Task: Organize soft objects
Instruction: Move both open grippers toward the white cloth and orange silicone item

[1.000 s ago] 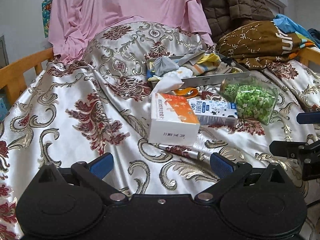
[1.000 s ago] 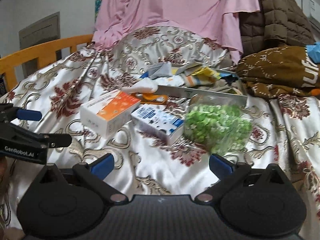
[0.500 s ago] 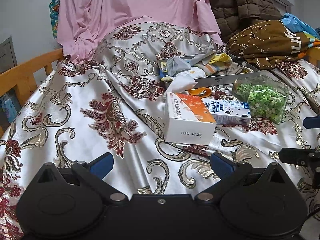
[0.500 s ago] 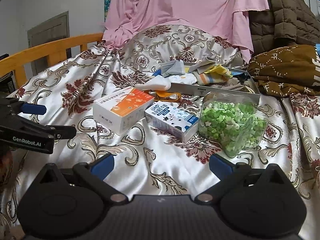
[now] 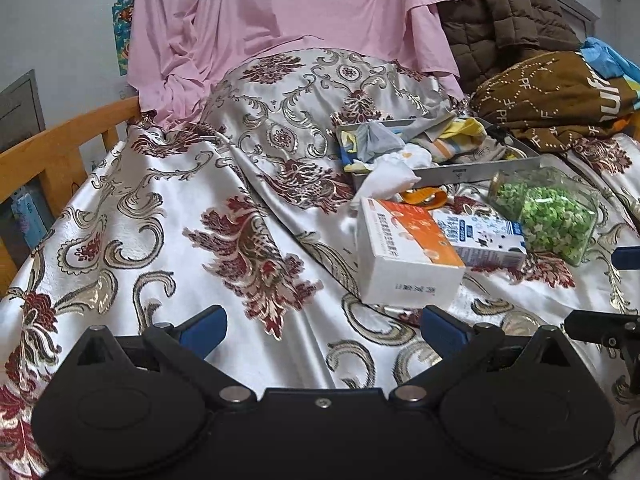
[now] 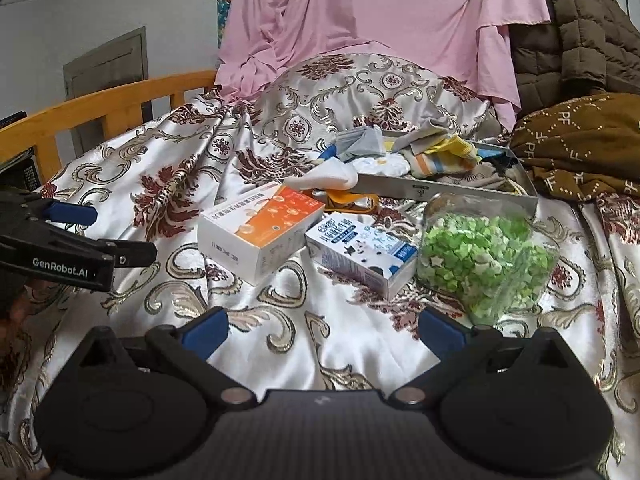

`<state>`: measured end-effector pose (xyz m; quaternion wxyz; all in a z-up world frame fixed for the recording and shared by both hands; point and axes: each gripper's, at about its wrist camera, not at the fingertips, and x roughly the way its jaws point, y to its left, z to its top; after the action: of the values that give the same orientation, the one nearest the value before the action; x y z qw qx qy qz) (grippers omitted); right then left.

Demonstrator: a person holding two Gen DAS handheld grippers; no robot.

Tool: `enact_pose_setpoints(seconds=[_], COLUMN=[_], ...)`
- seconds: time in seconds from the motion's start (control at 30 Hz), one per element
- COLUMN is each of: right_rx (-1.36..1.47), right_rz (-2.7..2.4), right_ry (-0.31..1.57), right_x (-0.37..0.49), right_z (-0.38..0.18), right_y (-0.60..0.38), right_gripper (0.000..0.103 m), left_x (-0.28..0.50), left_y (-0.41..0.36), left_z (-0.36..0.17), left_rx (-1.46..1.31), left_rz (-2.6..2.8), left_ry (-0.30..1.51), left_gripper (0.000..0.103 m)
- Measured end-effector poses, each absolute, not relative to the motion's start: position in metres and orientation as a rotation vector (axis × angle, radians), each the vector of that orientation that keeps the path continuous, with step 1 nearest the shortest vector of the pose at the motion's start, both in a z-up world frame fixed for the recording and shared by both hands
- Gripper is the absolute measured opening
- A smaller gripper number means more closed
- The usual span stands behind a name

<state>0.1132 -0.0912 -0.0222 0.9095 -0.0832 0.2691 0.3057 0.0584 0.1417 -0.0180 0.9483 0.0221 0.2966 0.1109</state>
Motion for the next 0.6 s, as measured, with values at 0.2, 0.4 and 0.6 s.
enact_pose_setpoints(seconds=[0.2,0.4,0.6], right_rx=[-0.185,-0.19,-0.187], right_rz=[0.622,0.628,0.62], right_ry=[0.535,0.532,0.529], right_x=[0.12,0.126,0.141], right_z=[-0.02,-0.018,-0.013], right_y=[-0.085,-0.079,-0.073], right_gripper=[0.103,0.103,0.103], left_x=[0.067,0.075,0.093], left_y=[0.153,0.162,0.178], left_z=[-0.014,-0.006,0.009], left_rx=[0.016,0.016,0.013], left_rz=[0.245,0.25,0.251], left_ry=[0.592,0.581,0.555], left_gripper=[0.102,0.102,0.102])
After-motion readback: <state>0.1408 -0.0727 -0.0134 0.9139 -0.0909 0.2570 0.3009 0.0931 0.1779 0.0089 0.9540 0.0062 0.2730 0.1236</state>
